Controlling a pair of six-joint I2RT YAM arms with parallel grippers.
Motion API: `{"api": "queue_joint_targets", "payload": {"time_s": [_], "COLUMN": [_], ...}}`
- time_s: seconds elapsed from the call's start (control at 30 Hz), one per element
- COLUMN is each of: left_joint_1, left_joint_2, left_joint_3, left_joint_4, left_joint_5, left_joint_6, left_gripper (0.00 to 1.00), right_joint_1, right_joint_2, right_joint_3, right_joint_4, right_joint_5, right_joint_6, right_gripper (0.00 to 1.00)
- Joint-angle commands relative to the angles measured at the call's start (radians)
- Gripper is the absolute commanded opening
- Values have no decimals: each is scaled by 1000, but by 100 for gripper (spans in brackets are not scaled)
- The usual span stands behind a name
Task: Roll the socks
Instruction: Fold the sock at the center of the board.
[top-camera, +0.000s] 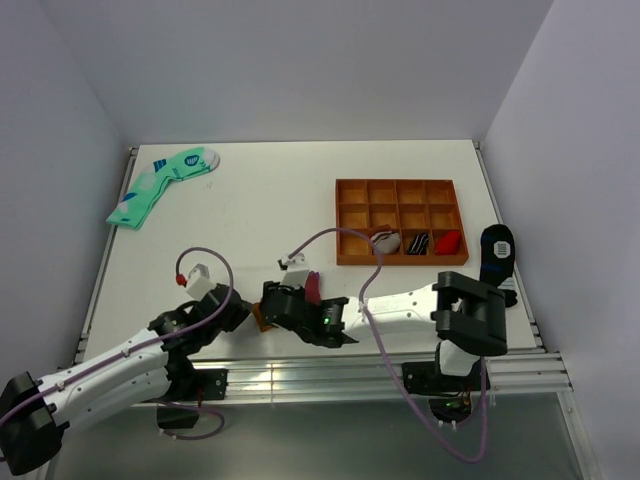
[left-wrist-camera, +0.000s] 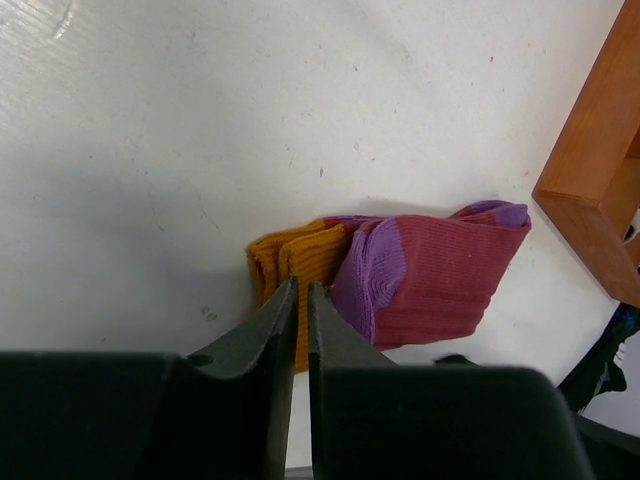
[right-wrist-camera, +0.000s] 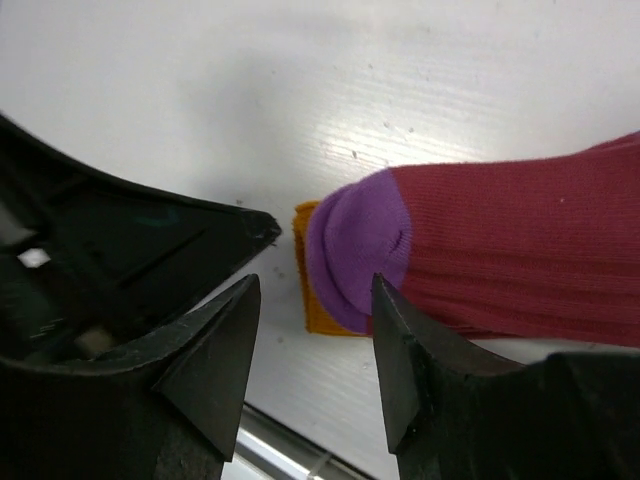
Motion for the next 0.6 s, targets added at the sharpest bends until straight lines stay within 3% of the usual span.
{"api": "queue_joint_targets", "payload": {"time_s": [0.0, 0.13, 0.3, 0.57], "left_joint_1": [-2, -1, -1, -4], "left_joint_2": [13, 65, 229, 255], "left_joint_3": [72, 154, 266, 137], "left_joint_4": [27, 86, 146, 234], "left_joint_5": [-29, -28, 35, 107], "left_joint_6": [32, 132, 214, 136], "left_gripper": [15, 19, 15, 4], "right_joint_1": [5, -4, -28, -91], "right_joint_2": [-88, -81, -87, -125], "right_joint_3": [-4, 32, 6, -98], "right_joint_4": [-11, -132, -172, -128], "right_joint_5": [52, 89, 89, 43], "right_joint_6": [10, 49, 110, 118], "right_gripper": [55, 43, 31, 28]}}
